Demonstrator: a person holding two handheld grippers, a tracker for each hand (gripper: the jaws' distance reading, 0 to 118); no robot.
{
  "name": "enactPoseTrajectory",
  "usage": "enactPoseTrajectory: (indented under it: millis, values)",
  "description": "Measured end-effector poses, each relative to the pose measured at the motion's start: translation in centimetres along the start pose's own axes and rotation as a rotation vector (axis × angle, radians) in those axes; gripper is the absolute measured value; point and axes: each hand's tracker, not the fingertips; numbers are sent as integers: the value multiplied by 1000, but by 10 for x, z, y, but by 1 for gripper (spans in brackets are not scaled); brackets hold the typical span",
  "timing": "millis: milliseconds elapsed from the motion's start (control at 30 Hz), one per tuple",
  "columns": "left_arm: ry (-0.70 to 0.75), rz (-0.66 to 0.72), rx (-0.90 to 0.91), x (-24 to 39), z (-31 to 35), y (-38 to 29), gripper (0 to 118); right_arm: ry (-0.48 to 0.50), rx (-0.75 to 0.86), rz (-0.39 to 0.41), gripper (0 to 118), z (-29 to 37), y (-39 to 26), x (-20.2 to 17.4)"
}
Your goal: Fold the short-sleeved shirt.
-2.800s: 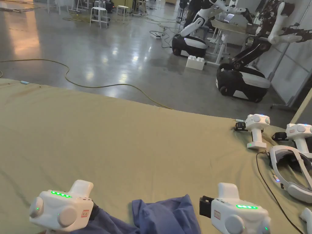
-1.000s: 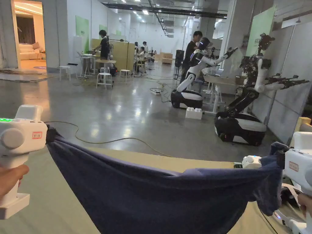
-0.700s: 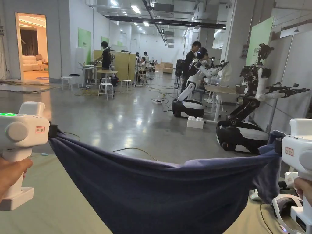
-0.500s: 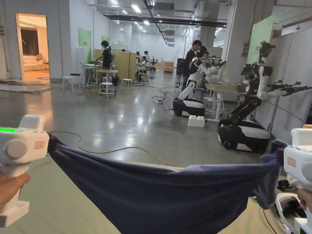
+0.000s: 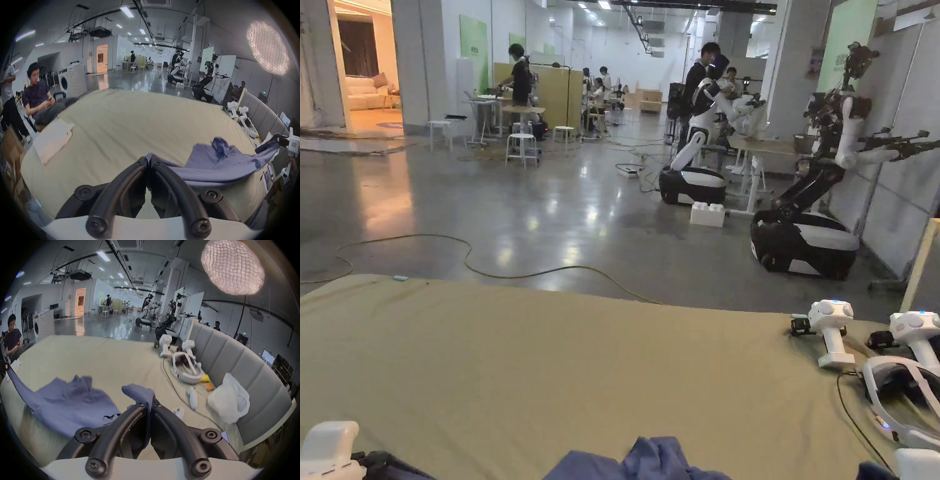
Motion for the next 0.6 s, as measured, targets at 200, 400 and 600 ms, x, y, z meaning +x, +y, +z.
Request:
enactPoseTrajectory:
  millis: [200,400,600]
  values:
    - [11,24,-111,-32,-11,-69,5,-15,-76,29,2,12,-59,-4]
    - [8,43,-155,-42,-12,-93,19,-14,-116,7,11,11,-86,-10]
    - [56,-31,-27,-31,11,-67,55,-29,22,28,62,42,-69,-29]
